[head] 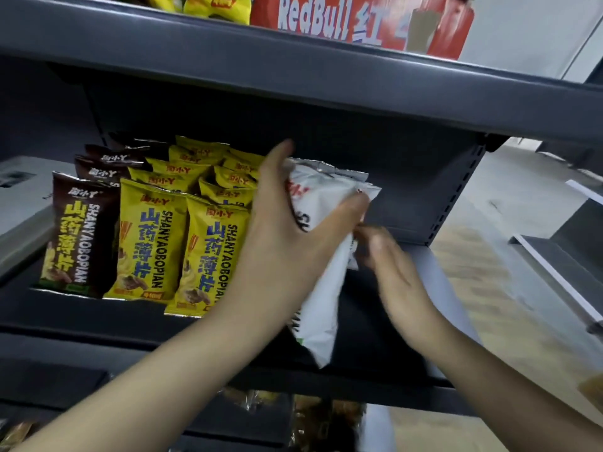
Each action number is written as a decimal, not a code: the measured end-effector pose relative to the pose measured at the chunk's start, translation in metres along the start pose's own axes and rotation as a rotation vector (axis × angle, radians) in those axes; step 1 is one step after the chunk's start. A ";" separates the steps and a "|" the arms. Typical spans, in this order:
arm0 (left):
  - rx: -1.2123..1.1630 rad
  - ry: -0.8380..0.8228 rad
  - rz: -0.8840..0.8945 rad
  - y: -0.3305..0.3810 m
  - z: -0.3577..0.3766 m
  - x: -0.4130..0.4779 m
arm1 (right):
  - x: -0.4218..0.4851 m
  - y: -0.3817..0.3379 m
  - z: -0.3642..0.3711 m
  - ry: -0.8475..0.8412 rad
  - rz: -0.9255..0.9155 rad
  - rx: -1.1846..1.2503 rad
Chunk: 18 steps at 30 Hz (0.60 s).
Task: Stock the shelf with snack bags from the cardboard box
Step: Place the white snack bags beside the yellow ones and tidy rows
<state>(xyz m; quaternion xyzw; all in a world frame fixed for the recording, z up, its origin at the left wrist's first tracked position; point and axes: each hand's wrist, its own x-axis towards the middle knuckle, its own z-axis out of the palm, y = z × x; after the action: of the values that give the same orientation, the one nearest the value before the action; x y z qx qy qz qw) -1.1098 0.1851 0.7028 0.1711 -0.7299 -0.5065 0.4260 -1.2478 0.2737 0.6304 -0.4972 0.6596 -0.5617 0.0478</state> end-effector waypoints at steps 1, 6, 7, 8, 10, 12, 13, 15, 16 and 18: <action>0.006 0.004 0.004 0.001 0.011 0.000 | -0.006 -0.007 -0.003 -0.051 0.058 0.151; 0.133 -0.071 -0.112 -0.007 0.063 0.011 | -0.041 -0.014 -0.010 -0.132 0.160 0.151; 0.170 -0.082 -0.139 -0.009 0.072 0.015 | -0.042 -0.012 -0.010 -0.119 0.190 0.121; 0.205 -0.086 -0.155 -0.014 0.080 0.019 | -0.045 -0.009 -0.011 -0.101 0.217 0.093; 0.264 -0.085 -0.167 -0.021 0.093 0.024 | -0.034 0.002 -0.012 -0.064 0.258 0.083; 0.315 -0.093 -0.126 -0.029 0.100 0.026 | -0.018 0.010 -0.016 -0.022 0.323 0.105; 0.345 -0.099 -0.093 -0.033 0.101 0.026 | -0.011 0.016 -0.018 -0.014 0.355 0.129; 0.406 -0.111 -0.024 -0.045 0.100 0.023 | -0.001 0.031 -0.022 -0.047 0.429 0.222; 0.437 -0.123 0.004 -0.051 0.098 0.020 | 0.004 0.039 -0.023 -0.051 0.475 0.278; 0.519 -0.158 0.037 -0.067 0.095 0.016 | 0.013 0.050 -0.024 -0.040 0.558 0.427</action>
<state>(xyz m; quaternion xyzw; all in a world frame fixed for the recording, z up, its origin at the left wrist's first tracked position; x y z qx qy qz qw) -1.2062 0.2019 0.6390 0.2211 -0.8693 -0.3065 0.3187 -1.2987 0.2748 0.6063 -0.2873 0.6365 -0.6425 0.3153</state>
